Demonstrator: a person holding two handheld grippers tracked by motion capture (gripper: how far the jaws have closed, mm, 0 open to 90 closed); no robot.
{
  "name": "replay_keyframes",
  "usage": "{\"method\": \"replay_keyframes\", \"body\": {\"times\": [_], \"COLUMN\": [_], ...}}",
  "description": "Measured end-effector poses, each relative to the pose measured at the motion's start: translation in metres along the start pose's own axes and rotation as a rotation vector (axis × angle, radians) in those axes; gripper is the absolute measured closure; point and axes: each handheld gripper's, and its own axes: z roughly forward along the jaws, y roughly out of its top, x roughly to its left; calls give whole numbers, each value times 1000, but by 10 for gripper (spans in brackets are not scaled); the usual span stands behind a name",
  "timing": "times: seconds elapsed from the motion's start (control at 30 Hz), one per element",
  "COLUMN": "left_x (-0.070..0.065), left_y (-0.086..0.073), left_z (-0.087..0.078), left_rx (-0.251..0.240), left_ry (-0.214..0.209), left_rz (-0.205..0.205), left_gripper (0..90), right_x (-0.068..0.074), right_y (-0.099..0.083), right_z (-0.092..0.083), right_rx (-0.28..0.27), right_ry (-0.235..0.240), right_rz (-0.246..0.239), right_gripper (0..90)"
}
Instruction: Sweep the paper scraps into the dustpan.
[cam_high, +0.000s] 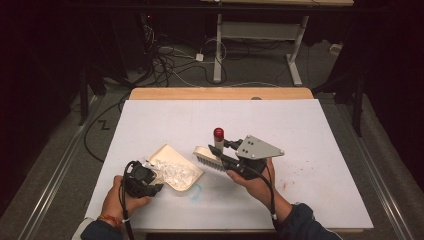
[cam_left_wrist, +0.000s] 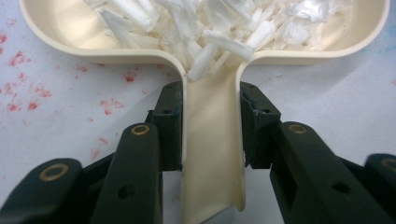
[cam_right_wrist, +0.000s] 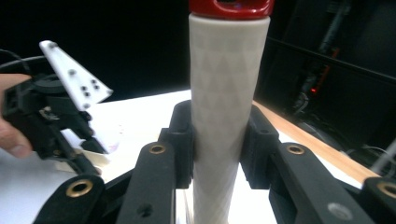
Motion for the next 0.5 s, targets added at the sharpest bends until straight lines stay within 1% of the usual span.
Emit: {"method": "replay_keyframes", "body": {"times": [0.07,0.23,0.5], "left_x": [0,-1,-1], "left_y": [0,1,1], "left_z": [0,0,1], "left_rx": [-2,-3,-7], "left_ry": [4,7,13], "left_rz": [0,1,-3], "left_gripper": [630,630,630], "right_x": [-6,-21,-42], "right_y": [1,2,-3], "right_z": [-6,-23,-51], "right_rx": [6,-12,-8], "right_ry": [-11,-39,-88], "right_rz": [3,15,51], "right_gripper": [702,702,702]}}
